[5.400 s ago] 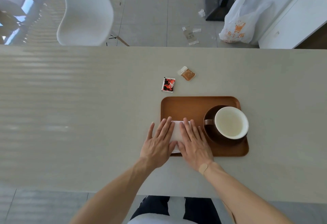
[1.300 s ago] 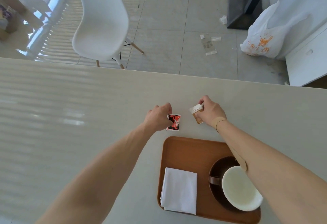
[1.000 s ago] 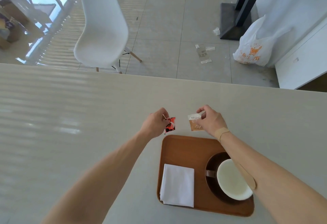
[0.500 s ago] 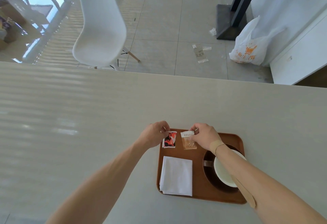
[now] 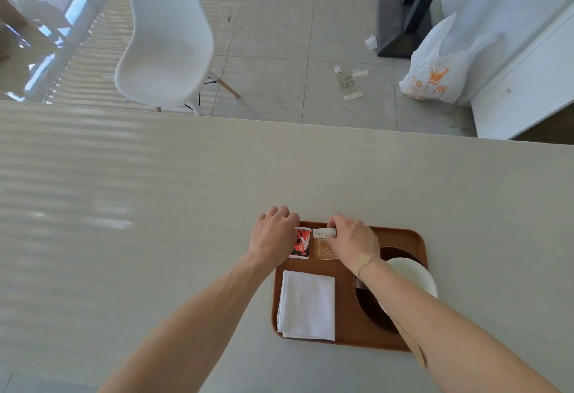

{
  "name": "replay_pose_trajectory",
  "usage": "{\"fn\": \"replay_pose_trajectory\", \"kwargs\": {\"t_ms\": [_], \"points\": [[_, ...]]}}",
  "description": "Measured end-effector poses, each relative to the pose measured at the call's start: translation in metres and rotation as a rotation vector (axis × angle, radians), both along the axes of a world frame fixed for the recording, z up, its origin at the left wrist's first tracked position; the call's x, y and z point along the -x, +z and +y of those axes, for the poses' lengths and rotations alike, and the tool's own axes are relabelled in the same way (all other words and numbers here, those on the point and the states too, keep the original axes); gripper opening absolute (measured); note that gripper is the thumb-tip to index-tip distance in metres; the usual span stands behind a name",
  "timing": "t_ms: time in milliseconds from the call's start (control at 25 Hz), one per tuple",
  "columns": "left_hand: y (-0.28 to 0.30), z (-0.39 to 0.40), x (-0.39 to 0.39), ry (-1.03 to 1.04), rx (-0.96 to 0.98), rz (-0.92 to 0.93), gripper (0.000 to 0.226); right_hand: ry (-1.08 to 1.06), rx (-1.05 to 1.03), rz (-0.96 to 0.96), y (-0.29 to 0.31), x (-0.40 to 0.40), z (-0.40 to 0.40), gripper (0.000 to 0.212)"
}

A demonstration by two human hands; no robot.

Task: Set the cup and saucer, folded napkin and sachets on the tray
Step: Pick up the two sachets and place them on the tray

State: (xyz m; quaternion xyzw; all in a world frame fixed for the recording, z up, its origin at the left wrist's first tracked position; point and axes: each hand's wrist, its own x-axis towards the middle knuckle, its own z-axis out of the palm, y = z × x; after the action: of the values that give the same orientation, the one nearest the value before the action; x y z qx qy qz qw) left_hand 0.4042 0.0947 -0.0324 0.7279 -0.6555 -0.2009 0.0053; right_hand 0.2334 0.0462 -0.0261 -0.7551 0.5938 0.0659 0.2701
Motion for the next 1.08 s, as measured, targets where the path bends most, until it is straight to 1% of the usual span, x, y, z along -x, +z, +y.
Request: {"fn": "replay_pose_trajectory", "kwargs": {"t_ms": [120,240,320,400,440,520,600,680,880,1080], "points": [[-0.003,0.004,0.002,-0.033,0.034,-0.034,0.018,0.067,0.062,0.041,-0.001,0.001,0.004,0.013],[-0.003,0.010,0.002,-0.023,0.079,-0.008,0.021,0.126,0.138,0.080,0.002,0.005,0.008,0.016],[0.000,0.017,-0.001,-0.028,0.124,0.028,0.021,0.158,0.215,0.044,0.006,0.011,0.010,0.021],[0.001,0.025,-0.006,-0.060,0.171,0.043,0.019,0.245,0.233,-0.037,0.008,0.017,0.012,0.030],[0.000,0.030,-0.007,-0.081,0.169,0.042,0.023,0.314,0.215,-0.052,0.008,0.019,0.014,0.035],[-0.002,0.036,-0.007,-0.113,0.114,0.018,0.037,0.398,0.175,-0.017,0.006,0.017,0.021,0.046],[-0.004,0.039,-0.003,-0.117,0.072,-0.011,0.045,0.406,0.153,0.048,0.001,0.014,0.024,0.052],[-0.006,0.040,-0.001,-0.117,0.054,-0.017,0.047,0.401,0.135,0.081,-0.003,0.011,0.025,0.053],[-0.007,0.039,0.000,-0.077,0.047,0.004,0.053,0.331,0.109,0.051,-0.008,0.009,0.027,0.053],[-0.010,0.035,-0.004,-0.100,0.047,-0.008,0.050,0.324,0.112,0.058,-0.010,0.008,0.030,0.049]]}}
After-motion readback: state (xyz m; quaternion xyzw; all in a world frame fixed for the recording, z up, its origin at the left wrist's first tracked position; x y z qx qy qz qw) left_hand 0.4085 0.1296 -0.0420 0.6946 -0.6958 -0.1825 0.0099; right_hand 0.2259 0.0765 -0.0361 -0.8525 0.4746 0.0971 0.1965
